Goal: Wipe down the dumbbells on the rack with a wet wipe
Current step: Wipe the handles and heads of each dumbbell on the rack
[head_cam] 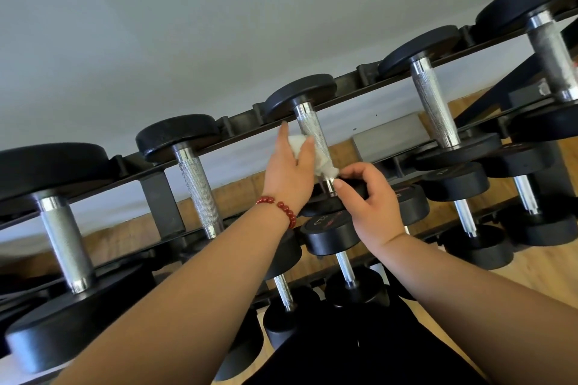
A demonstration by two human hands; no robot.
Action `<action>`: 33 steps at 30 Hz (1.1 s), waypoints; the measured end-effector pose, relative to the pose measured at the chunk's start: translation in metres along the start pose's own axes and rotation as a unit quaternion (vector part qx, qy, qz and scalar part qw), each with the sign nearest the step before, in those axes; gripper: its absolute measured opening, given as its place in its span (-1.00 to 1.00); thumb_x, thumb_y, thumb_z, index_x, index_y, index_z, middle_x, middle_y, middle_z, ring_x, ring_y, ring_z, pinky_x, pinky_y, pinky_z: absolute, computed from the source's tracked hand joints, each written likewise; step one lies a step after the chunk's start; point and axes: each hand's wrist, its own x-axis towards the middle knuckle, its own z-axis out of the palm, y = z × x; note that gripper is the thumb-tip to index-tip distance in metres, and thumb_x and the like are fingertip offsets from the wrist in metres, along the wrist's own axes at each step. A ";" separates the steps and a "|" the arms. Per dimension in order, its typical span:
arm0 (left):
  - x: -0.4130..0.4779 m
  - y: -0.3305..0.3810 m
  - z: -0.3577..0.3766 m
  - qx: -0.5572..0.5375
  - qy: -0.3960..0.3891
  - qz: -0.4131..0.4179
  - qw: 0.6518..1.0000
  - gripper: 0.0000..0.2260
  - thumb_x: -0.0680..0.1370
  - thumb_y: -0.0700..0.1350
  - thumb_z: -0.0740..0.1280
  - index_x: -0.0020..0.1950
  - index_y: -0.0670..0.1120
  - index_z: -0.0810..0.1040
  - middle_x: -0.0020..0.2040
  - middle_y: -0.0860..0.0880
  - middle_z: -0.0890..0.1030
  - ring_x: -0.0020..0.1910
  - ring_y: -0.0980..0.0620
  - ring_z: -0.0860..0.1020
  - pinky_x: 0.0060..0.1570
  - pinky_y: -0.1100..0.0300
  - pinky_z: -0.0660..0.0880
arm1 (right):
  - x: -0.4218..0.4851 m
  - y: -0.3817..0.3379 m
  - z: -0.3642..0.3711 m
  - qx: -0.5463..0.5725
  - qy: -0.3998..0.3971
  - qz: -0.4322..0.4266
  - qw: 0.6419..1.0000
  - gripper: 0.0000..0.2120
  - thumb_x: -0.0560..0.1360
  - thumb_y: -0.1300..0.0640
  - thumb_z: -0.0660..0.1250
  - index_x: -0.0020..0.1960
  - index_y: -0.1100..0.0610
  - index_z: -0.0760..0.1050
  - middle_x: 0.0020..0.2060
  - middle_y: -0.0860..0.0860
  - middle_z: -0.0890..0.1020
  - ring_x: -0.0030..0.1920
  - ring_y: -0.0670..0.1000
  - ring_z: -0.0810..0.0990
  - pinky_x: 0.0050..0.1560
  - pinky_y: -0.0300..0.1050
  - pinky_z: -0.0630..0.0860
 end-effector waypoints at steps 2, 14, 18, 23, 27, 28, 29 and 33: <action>0.003 -0.004 -0.008 -0.019 0.062 0.002 0.998 -0.56 0.65 0.00 0.18 0.52 0.06 0.17 0.17 0.10 0.46 -0.06 0.12 0.54 -0.37 0.52 0.43 | 0.000 0.001 0.001 0.006 0.002 0.006 1.000 -0.59 0.35 -0.21 0.28 0.02 0.06 0.52 -0.08 -0.06 0.58 0.00 -0.11 0.55 0.02 -0.31 0.48; 0.008 0.003 0.010 -0.199 -0.080 -0.090 0.973 -0.56 0.57 0.19 0.10 0.42 0.09 0.31 0.27 -0.04 0.49 0.10 0.06 0.52 0.11 0.21 0.52 | 0.001 0.001 0.000 -0.010 0.003 -0.005 1.000 -0.65 0.37 -0.20 0.27 -0.01 0.03 0.52 -0.10 -0.06 0.59 -0.03 -0.15 0.55 -0.04 -0.39 0.45; 0.005 0.004 0.008 -0.063 -0.066 -0.060 0.994 -0.62 0.69 0.10 -0.04 0.47 0.02 0.19 -0.04 0.01 0.48 -0.22 0.14 0.46 -0.54 0.50 0.35 | 0.001 0.001 0.000 -0.017 0.002 -0.010 1.000 -0.65 0.38 -0.19 0.26 -0.01 0.04 0.52 -0.10 -0.05 0.59 -0.04 -0.14 0.55 -0.04 -0.37 0.46; 0.017 0.009 0.014 -0.102 -0.044 -0.056 0.992 -0.73 0.66 0.14 0.03 0.24 0.02 0.32 0.09 -0.04 0.60 -0.03 0.03 0.61 -0.12 0.24 0.59 | 0.001 0.000 0.000 -0.016 -0.002 -0.011 1.000 -0.70 0.38 -0.19 0.26 -0.04 -0.01 0.50 -0.11 -0.05 0.58 -0.05 -0.16 0.54 -0.06 -0.41 0.44; 0.037 0.023 0.017 -0.224 -0.001 -0.093 0.970 -0.84 0.66 0.10 0.10 -0.02 0.05 0.33 -0.08 0.00 0.60 -0.04 0.02 0.65 0.09 0.02 0.59 | 0.001 -0.001 -0.001 -0.010 0.000 -0.013 1.000 -0.76 0.37 -0.19 0.25 -0.08 -0.07 0.48 -0.13 -0.06 0.58 -0.07 -0.17 0.53 -0.08 -0.45 0.41; 0.036 0.023 0.018 -0.216 -0.003 -0.086 0.972 -0.84 0.66 0.09 0.09 0.00 0.04 0.33 -0.09 0.01 0.60 -0.04 0.04 0.65 0.09 0.03 0.59 | 0.001 -0.001 -0.001 -0.009 0.003 -0.013 1.000 -0.78 0.38 -0.19 0.25 -0.09 -0.08 0.48 -0.13 -0.06 0.58 -0.07 -0.16 0.53 -0.08 -0.44 0.42; 0.031 0.021 0.019 -0.199 -0.010 -0.076 0.977 -0.84 0.66 0.09 0.09 0.05 0.03 0.33 -0.08 0.02 0.60 -0.04 0.05 0.65 0.08 0.04 0.59 | 0.002 0.000 -0.001 -0.009 0.004 -0.013 1.000 -0.79 0.38 -0.19 0.24 -0.10 -0.08 0.48 -0.14 -0.06 0.58 -0.07 -0.15 0.54 -0.08 -0.42 0.43; 0.013 0.009 0.020 -0.108 -0.044 -0.035 0.993 -0.74 0.67 0.10 0.07 0.25 -0.03 0.28 -0.07 0.10 0.57 -0.07 0.14 0.63 -0.06 0.16 0.61 | 0.003 0.002 -0.001 -0.008 0.007 -0.011 1.000 -0.75 0.39 -0.18 0.24 -0.09 -0.03 0.49 -0.14 -0.05 0.58 -0.07 -0.12 0.54 -0.08 -0.39 0.44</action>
